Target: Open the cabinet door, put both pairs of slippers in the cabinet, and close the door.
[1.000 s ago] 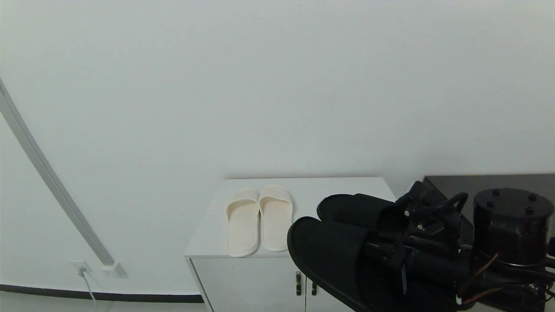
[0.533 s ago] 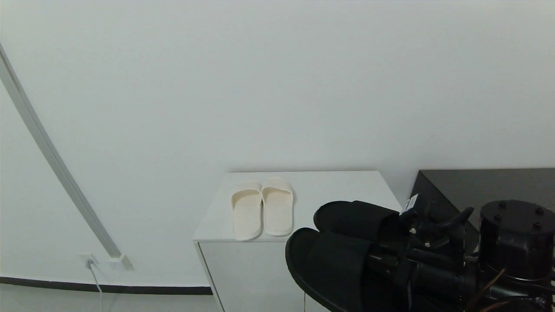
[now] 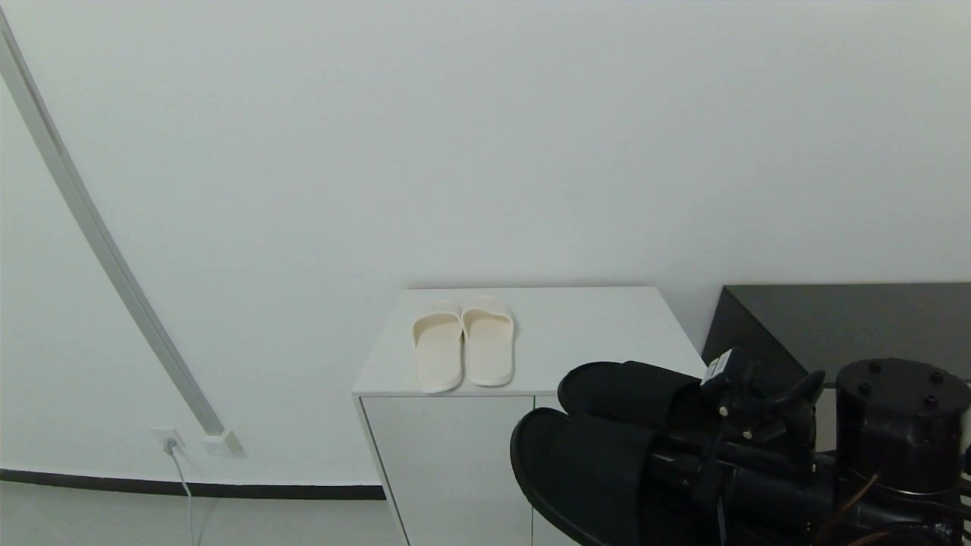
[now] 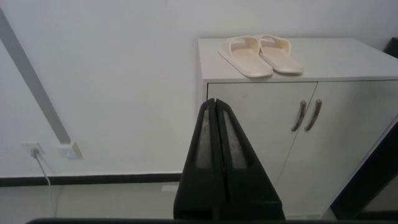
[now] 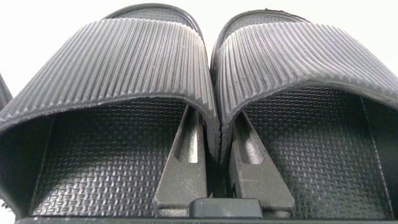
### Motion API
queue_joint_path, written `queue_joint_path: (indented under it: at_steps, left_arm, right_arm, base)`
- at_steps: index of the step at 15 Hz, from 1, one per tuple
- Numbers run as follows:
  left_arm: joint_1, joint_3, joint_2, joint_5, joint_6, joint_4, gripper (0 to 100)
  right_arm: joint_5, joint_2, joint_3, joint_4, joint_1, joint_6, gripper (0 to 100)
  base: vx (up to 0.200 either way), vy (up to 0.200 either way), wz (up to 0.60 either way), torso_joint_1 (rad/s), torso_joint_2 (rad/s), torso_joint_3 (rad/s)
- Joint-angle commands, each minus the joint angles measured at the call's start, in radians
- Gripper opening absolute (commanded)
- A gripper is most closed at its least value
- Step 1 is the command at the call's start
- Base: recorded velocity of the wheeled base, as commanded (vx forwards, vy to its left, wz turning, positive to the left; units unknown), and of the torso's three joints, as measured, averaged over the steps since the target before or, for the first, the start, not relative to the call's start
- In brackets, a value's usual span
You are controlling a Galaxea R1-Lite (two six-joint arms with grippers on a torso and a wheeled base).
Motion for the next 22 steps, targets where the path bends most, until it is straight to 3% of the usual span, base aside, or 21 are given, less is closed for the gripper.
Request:
queue_joint_path:
  at_steps: [1, 13, 14, 22]
  left_arm:
    - [0.000, 0.000, 0.001, 0.001, 0.000, 0.000, 0]
    - [0.000, -0.002, 0.001, -0.001, -0.002, 0.000, 0]
    - [0.000, -0.002, 0.001, -0.001, -0.003, 0.000, 100]
    - [0.000, 0.000, 0.001, -0.001, 0.001, 0.000, 100]
  right_arm:
    - [0.001, 0.013, 0.007, 0.000, 0.002, 0.000, 0]
    - [0.000, 0.027, 0.013, -0.020, 0.002, 0.000, 0]
    - [0.000, 0.027, 0.018, -0.020, 0.002, 0.000, 0]
    - [0.001, 0.027, 0.033, -0.020, 0.003, -0.007, 0]
  base:
    - [0.000, 0.000, 0.00, 0.000, 0.00, 0.000]
    - [0.000, 0.000, 0.00, -0.009, 0.02, 0.011]
    - [0.000, 0.000, 0.00, -0.144, 0.33, 0.173]
    - [0.000, 0.000, 0.00, -0.153, 0.34, 0.185]
